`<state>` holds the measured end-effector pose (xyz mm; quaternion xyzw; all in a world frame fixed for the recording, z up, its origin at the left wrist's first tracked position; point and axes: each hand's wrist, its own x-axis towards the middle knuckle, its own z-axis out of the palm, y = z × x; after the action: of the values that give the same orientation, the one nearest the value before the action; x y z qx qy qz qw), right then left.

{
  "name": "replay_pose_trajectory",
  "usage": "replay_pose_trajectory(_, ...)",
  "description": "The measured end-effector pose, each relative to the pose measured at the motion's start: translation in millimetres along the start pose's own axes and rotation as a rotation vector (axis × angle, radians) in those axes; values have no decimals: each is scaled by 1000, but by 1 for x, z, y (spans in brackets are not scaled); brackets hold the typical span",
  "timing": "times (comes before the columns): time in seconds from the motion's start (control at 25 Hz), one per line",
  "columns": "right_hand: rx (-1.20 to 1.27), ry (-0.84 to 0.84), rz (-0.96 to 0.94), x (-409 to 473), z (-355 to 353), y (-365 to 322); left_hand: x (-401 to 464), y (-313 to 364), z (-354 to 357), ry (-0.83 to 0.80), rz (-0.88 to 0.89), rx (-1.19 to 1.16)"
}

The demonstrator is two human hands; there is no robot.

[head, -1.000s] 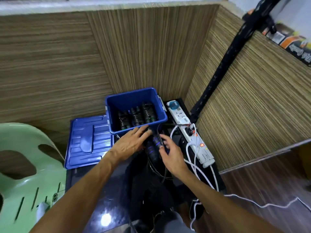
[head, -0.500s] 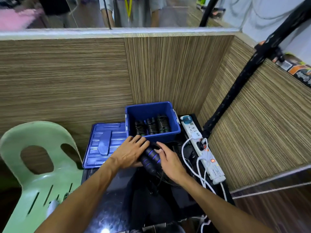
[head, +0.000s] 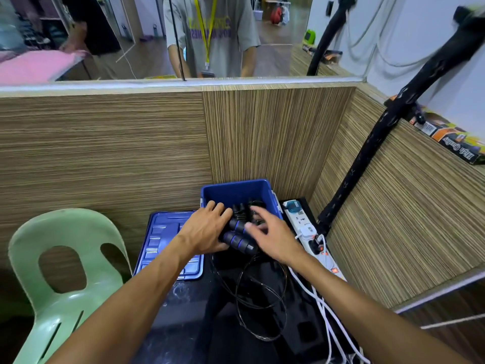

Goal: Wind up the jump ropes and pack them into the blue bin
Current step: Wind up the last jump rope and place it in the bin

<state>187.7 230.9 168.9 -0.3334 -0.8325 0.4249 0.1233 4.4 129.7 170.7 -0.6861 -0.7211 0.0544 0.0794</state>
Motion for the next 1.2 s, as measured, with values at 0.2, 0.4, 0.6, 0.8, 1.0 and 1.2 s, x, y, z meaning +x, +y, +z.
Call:
replay_pose_trajectory(0.2,-606,-201,-86,4,0,-22,20,18,-24,31,-7,-25)
replay_pose_trajectory(0.4,-567,-62,-179,6,-14,-6,19,1,-21,77,-17,-94)
replay_pose_trajectory(0.6,-502,16,-206,12,-24,2,22,-9,-15,134,-69,-484)
replay_pose_trajectory(0.8,-610,81,-219,20,-35,-3,30,-5,-17,195,-61,-628)
replay_pose_trajectory(1.0,-624,99,-215,23,-41,-5,33,-5,-22,229,-61,-661)
replay_pose_trajectory(1.2,-620,116,-189,25,-43,-9,33,-5,-23,266,-93,-664)
